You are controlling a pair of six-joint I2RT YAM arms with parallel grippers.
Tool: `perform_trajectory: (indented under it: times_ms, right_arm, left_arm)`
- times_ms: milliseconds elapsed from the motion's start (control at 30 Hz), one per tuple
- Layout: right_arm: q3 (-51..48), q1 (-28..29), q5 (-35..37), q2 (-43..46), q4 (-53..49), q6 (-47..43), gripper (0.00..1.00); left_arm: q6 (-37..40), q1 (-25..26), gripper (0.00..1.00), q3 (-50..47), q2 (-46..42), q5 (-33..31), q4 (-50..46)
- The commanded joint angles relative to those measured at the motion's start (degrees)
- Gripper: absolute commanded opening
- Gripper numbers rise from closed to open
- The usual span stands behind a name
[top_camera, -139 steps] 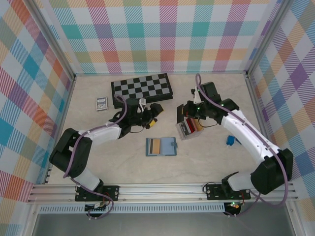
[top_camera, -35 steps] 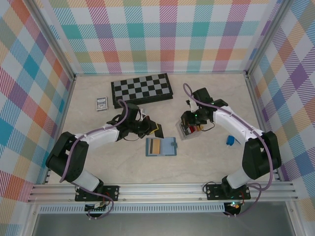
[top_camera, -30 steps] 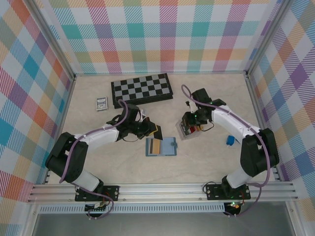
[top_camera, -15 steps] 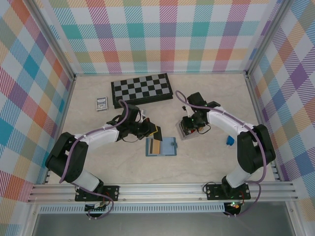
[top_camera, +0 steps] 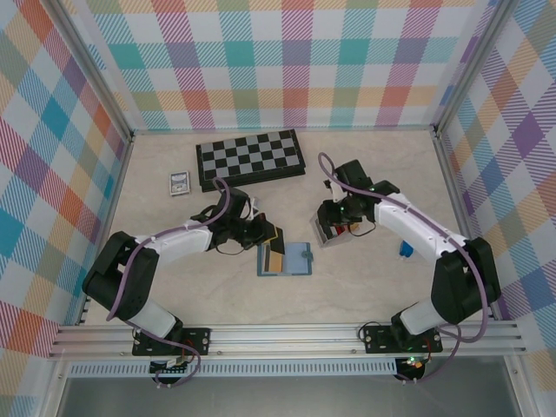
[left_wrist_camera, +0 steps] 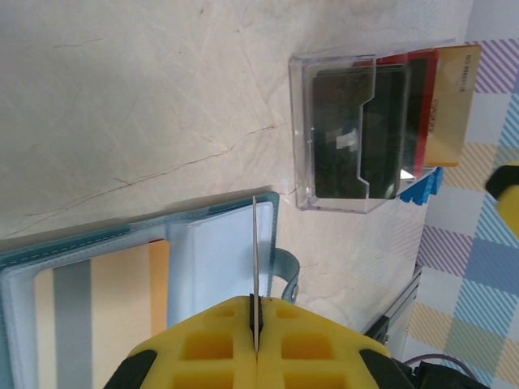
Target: Put the credit cards into the card holder
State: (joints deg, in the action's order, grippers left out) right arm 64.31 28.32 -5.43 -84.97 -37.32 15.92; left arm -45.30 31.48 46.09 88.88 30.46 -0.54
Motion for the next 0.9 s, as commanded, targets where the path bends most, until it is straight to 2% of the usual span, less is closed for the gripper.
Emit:
perform_trajectory:
  times_ms: [0,100,400,633,867]
  right_arm:
    - [-1.4,2.1,-0.8,0.5,-0.4,5.6,0.35]
    - [-2.5,4.0,1.7,0.5,-1.5,9.2,0.42]
    - [-10.2,7.9,-0.8,0.5,2.7,17.2,0.61]
    - [-6.5,10.0,-2.3,-5.0,1.9,16.7,0.65]
    - [-4.4,11.7,-1.7,-10.9,2.8,18.0,0.67]
  left_arm:
    - [2.5,0.8,0.00,-1.4,0.1,-1.3,-1.3]
    - [3.0,0.9,0.00,-2.1,-0.1,-1.5,-0.4]
    - [4.9,1.4,0.00,-2.8,1.7,0.6,2.1]
    - [4.9,2.5,0.00,-2.2,4.9,1.8,3.2]
    - [5.1,2.9,0.00,-3.2,5.2,-0.9,2.8]
